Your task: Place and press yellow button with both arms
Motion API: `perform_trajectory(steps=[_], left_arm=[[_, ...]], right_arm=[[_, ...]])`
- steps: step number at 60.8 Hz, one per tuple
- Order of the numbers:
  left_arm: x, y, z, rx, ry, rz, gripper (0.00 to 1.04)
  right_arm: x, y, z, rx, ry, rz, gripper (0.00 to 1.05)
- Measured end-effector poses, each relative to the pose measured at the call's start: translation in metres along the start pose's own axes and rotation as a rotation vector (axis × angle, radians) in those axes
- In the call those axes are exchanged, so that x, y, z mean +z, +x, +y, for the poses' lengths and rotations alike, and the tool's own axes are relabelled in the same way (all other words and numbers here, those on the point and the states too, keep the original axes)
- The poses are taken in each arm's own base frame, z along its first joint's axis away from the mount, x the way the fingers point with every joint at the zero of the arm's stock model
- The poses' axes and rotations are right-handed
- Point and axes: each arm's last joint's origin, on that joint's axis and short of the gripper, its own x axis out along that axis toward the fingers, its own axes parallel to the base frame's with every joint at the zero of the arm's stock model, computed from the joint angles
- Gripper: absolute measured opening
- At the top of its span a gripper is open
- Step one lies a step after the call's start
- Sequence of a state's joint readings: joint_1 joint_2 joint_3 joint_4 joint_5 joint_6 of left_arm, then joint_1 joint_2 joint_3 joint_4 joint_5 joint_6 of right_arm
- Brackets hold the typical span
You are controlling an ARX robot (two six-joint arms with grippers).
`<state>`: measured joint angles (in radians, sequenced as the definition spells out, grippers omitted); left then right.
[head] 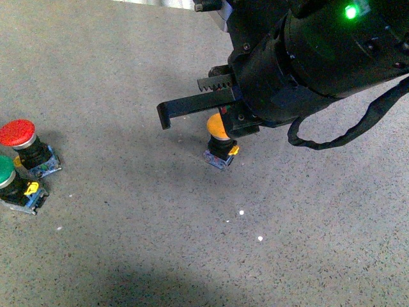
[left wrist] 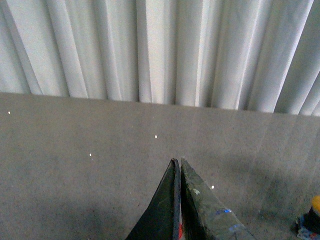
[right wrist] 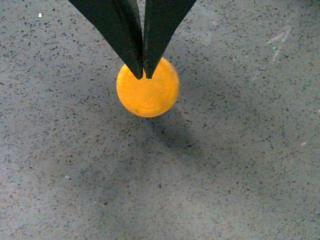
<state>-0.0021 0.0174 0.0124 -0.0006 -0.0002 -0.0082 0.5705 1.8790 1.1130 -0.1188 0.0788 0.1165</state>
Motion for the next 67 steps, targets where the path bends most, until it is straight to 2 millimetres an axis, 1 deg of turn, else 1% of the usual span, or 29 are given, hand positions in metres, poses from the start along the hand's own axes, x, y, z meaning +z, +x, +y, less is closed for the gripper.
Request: perform_trajectory(steps=[14,27,45,56,67], left_arm=[[0.000,0.000,0.000,0.000,0.000,-0.001,0.01],[0.000,0.000,0.000,0.000,0.000,-0.001,0.01],[0.000,0.000,0.000,0.000,0.000,-0.001,0.01],[0.000,0.000,0.000,0.000,0.000,-0.001,0.01],[0.000,0.000,0.000,0.000,0.000,-0.001,0.01]], right_arm=[[0.000,0.005,0.001,0.007,0.018,0.014,0.01],[0.002,0.013,0.002,0.015,0.024,0.033,0.01],[0.003,0.016,0.002,0.014,0.042,0.066,0.01],[-0.002,0.018,0.002,0.023,0.069,0.110,0.01],[-0.002,0.019,-0.001,0.011,0.085,0.093,0.01]])
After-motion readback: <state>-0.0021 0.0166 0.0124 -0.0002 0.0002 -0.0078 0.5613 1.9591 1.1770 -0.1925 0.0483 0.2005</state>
